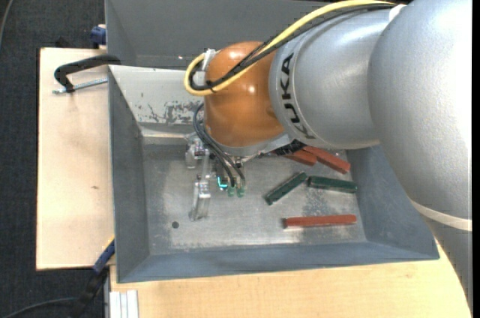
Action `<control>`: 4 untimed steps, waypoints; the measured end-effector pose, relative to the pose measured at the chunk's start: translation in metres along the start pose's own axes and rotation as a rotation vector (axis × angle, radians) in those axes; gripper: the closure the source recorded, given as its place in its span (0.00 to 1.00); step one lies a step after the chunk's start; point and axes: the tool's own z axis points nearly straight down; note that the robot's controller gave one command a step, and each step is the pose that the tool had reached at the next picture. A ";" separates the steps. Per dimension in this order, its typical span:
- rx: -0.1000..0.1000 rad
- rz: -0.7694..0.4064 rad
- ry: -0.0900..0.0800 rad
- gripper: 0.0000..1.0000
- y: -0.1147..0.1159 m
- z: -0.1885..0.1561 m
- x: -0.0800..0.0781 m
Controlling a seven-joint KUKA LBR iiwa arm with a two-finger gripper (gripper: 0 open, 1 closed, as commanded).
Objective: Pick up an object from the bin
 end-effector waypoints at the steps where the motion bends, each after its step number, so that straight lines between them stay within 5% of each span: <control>1: 0.004 -0.139 -0.007 0.00 -0.077 0.061 -0.067; 2: 0.003 -0.120 -0.016 0.00 -0.134 -0.037 -0.053; 3: 0.005 -0.229 -0.008 0.00 -0.240 -0.027 -0.053; 4: -0.001 -0.115 -0.005 0.00 -0.232 0.060 -0.060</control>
Offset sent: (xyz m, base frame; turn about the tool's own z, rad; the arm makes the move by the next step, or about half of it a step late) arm 0.0654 -0.0730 -0.0596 -0.1445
